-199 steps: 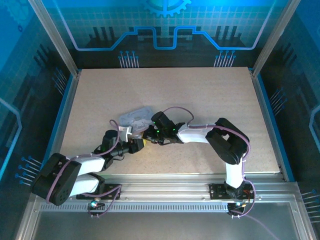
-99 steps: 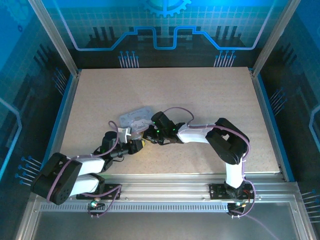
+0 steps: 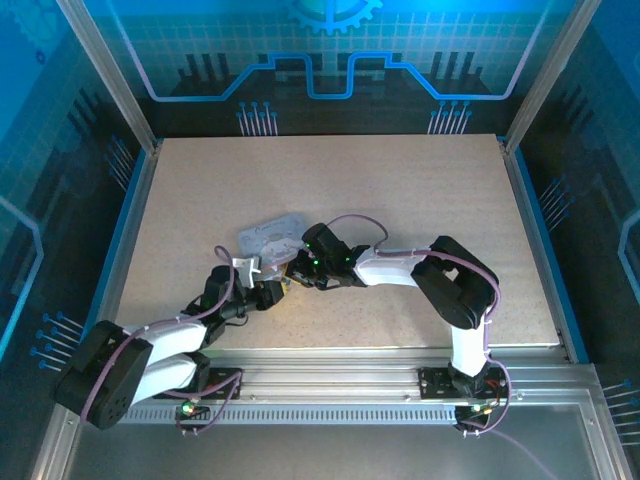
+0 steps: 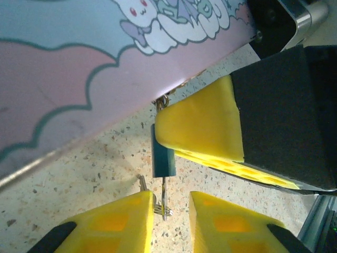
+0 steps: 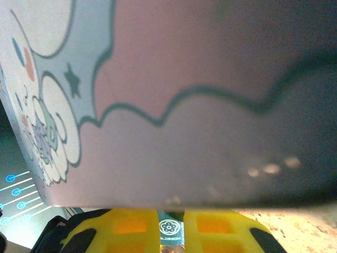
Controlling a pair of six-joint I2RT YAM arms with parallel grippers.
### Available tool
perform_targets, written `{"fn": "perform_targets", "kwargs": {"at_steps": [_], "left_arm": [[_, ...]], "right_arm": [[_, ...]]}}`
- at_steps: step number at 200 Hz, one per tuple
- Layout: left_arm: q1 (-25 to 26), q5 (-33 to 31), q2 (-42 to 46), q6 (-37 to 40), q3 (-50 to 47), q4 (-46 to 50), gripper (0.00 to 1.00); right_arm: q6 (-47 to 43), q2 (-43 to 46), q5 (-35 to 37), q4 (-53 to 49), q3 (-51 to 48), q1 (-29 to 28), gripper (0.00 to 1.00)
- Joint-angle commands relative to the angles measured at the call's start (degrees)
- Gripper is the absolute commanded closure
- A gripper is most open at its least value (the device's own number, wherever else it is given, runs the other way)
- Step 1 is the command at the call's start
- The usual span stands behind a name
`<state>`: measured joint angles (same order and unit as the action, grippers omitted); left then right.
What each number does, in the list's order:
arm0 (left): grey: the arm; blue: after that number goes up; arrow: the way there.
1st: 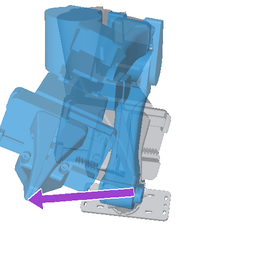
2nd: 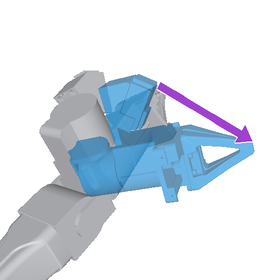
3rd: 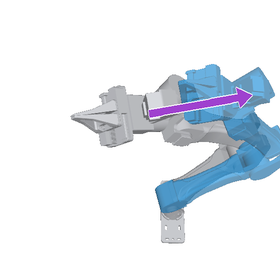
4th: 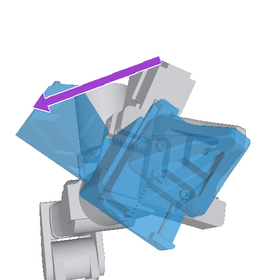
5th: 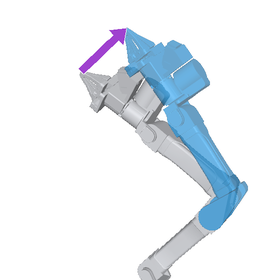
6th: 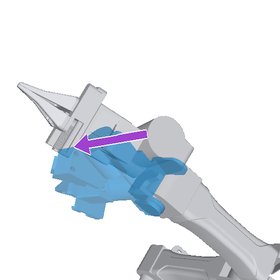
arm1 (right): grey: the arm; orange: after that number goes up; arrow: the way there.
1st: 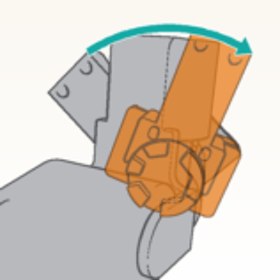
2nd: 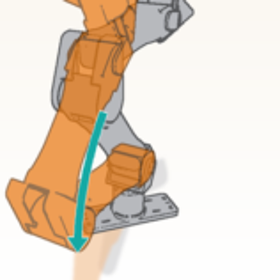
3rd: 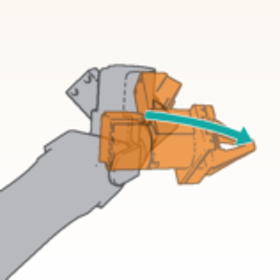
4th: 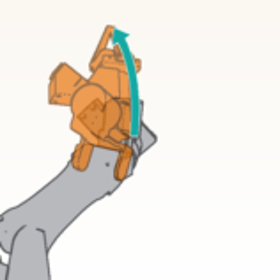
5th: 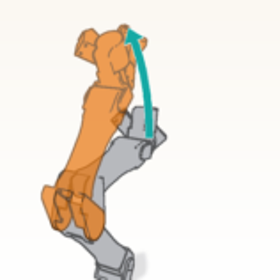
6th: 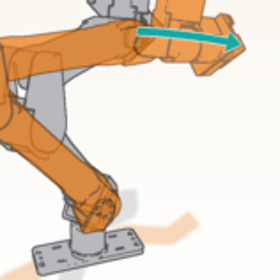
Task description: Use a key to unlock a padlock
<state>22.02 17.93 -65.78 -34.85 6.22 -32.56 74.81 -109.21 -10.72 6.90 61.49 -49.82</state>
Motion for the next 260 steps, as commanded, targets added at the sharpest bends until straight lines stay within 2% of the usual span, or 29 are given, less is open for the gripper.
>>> {"fn": "perform_targets", "kwargs": {"at_steps": [1, 27, 73, 121, 211, 226, 237, 246, 260], "left_arm": [[0.78, -1.12, 0.64, -1.17, -0.86, 2.32, 0.77], [0.93, -1.41, -0.34, -1.58, -0.94, 1.58, 0.77], [0.92, -0.93, -3.79, -2.73, -0.44, -2.71, 0.83], [0.91, -0.53, -7.05, -3.54, -0.15, -6.8, 1.0], [0.85, -1.05, -4.21, -1.31, 0.46, -3.64, 1.0], [0.92, -1.23, -3.76, -0.76, 0.46, -2.79, 1.0], [0.87, -1.32, -3.61, -0.56, 0.24, -2.53, 1.0], [0.87, -1.21, -3.57, -0.4, 0.11, -2.34, 1.0], [0.85, -1.19, -3.27, -0.31, -0.11, -2.27, 1.0]], "right_arm": [[1.0, 0.05, 0.98, -1.67, 0.46, -0.11, 1.0], [1.14, 0.03, 0.97, -1.36, 0.26, -0.21, 1.0], [1.53, 0.07, 0.88, -0.88, -0.23, -0.21, 1.0], [1.86, -0.18, 0.62, -0.36, -0.44, -0.22, 1.0], [1.6, -0.5, 0.22, -0.02, -1.08, -0.69, 1.0], [0.85, -0.38, 0.45, -1.32, -0.47, -0.88, 0.76], [-0.26, -0.01, 1.31, -3.19, 0.44, -1.1, 0.66], [-1.24, 0.34, 2.04, -4.6, 1.15, -1.33, 0.6], [-2.71, 0.64, 2.98, -6.78, 2.32, -1.57, 0.57]]}}
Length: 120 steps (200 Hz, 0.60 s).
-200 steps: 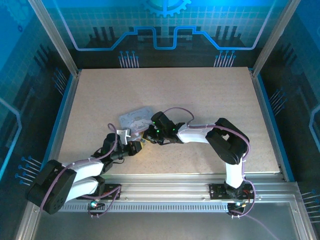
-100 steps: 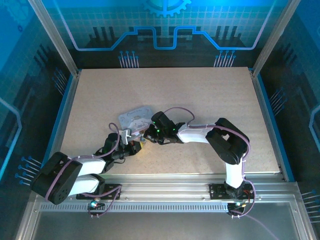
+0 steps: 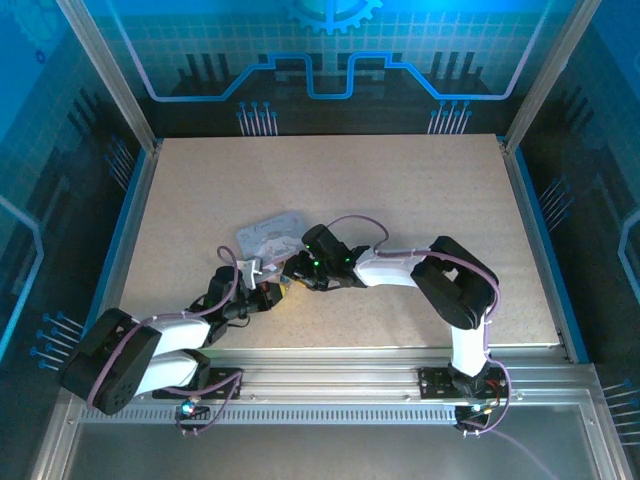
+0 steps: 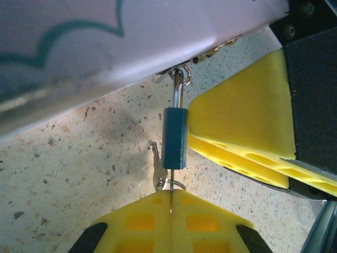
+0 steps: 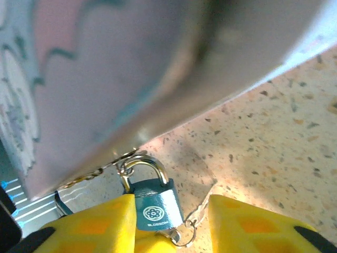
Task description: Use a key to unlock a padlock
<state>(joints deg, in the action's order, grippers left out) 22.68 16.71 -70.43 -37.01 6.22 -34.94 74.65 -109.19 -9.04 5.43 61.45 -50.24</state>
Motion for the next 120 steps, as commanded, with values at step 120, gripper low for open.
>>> {"fn": "perform_targets", "kwargs": {"at_steps": [120], "left_arm": [[0.25, 2.01, 3.46, 3.07, 0.2, 1.67, 1.0]], "right_arm": [[-6.12, -3.78, -2.11, -9.42, 9.06, -2.34, 0.51]]}}
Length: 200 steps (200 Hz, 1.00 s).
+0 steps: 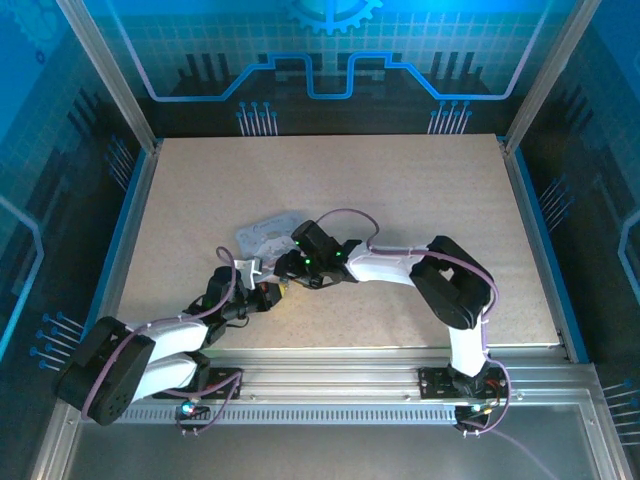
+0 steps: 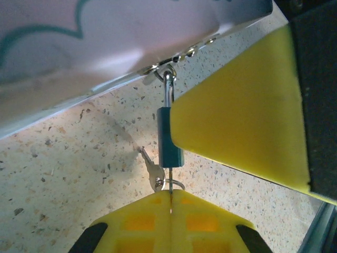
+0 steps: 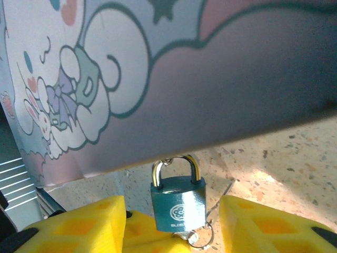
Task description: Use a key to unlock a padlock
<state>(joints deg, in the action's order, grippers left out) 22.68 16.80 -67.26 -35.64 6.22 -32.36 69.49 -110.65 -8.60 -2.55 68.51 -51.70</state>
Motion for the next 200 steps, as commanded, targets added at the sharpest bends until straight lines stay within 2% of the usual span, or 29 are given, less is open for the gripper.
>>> {"fn": "perform_targets", "kwargs": {"at_steps": [1, 15, 45, 61, 82, 94, 107, 124, 138, 167, 180, 200], "left_arm": [[0.26, 1.92, 0.29, 1.7, 0.15, -0.97, 1.0], [0.26, 2.1, 0.1, 1.71, 0.11, -1.38, 1.0], [0.26, 2.53, 0.11, 1.41, 0.02, -2.22, 1.0], [0.22, 2.89, 0.16, 1.45, 0.02, -2.81, 1.0], [0.25, 3.18, 0.42, 1.97, 0.24, -2.87, 1.0], [0.21, 3.78, 0.63, 2.53, 0.59, -2.54, 1.0], [0.16, 3.95, 0.99, 2.77, 0.81, -2.14, 1.0], [0.17, 3.86, 1.81, 3.0, 1.16, -0.79, 1.0], [0.18, 3.6, 3.02, 3.26, 1.32, 0.63, 1.0], [0.26, 1.04, 7.57, 5.65, 3.21, 10.0, 1.0], [0.35, -2.39, 10.64, 6.77, 4.31, 16.14, 1.0], [1.75, -7.76, 13.74, 6.45, 4.77, 19.74, 1.0]], "right_arm": [[-0.95, -2.39, -2.64, -1.47, 2.03, -0.91, 0.51], [-0.74, -3.1, -3.38, -1.37, 2.24, -0.92, 0.51], [0.02, -3.62, -3.6, -1.45, 1.98, -0.84, 0.61], [0.07, -3.81, -3.62, -2.24, 2.09, -0.86, 0.6], [0.16, -4.04, -3.67, -2.64, 1.98, -0.85, 0.52], [0.11, -4.23, -3.81, -2.56, 1.98, -0.78, 0.53], [-0.1, -4.44, -3.95, -2.55, 2.13, -0.75, 0.61], [-0.88, -4.71, -4.34, -2.55, 2.56, -0.76, 0.85], [-1.53, -4.94, -4.58, -2.71, 2.92, -0.77, 1.0], [-1.83, -4.84, -3.5, -3.48, 3.04, -0.74, 1.0], [-1.78, -4.54, -2.5, -4.02, 2.99, -0.76, 1.0], [-1.24, -3.71, -0.65, -4.4, 2.31, -0.72, 1.0]]}}
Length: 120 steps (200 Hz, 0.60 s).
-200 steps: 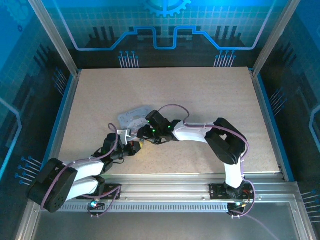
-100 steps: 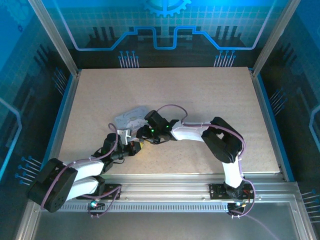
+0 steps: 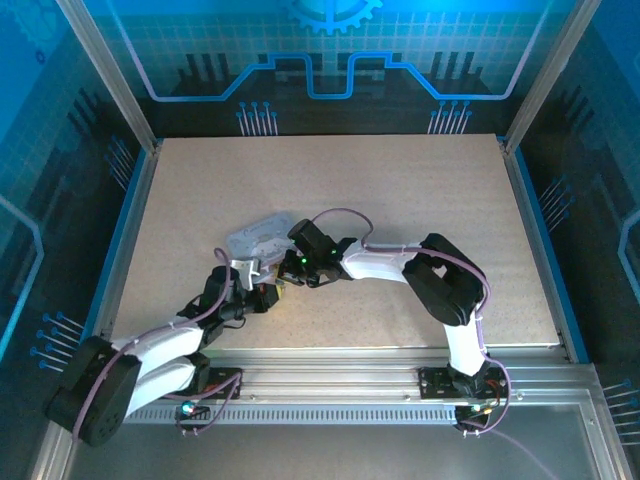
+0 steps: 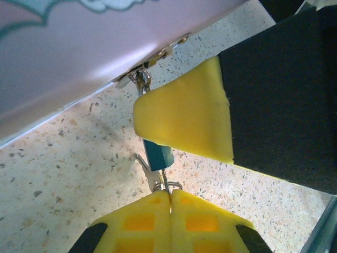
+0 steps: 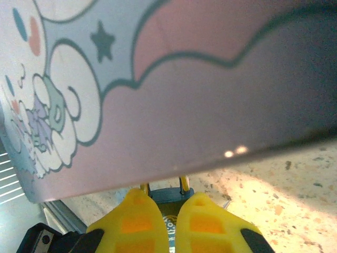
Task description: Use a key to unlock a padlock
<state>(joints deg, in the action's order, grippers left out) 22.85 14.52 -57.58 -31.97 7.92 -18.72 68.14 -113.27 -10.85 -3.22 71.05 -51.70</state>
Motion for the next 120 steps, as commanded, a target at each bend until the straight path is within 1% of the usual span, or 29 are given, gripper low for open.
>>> {"fn": "perform_targets", "kwargs": {"at_steps": [1, 16, 50, 78, 92, 120], "left_arm": [[1.8, -5.83, 4.1, 2.82, 3.11, 6.26, 1.0], [4.99, -11.02, 3.19, 4.17, 4.75, 8.69, 1.0], [13.24, -21.37, -3.43, 9.28, 9.64, 12.06, 1.0], [16.93, -28.12, -6.36, 14.9, 13.25, 14.91, 1.0], [17.67, -29.75, -7.4, 18.17, 14.65, 15.72, 1.0], [17.78, -29.79, -7.8, 22.73, 15.65, 15.06, 1.0]], "right_arm": [[0.18, -1.04, 1.7, -3.72, -0.3, -0.74, 1.0], [0.9, -0.18, 3.18, -3.72, -1.14, -0.77, 1.0], [2.32, 3.33, 7.72, -4.29, -4.01, -0.67, 1.0], [3.97, 7.53, 11.53, -3.38, -8.66, 0.08, 1.0], [4.46, 9.46, 13.3, -3.61, -10.48, 0.41, 1.0], [4.47, 11.69, 13.93, -2.91, -12.72, 1.21, 1.0]]}}
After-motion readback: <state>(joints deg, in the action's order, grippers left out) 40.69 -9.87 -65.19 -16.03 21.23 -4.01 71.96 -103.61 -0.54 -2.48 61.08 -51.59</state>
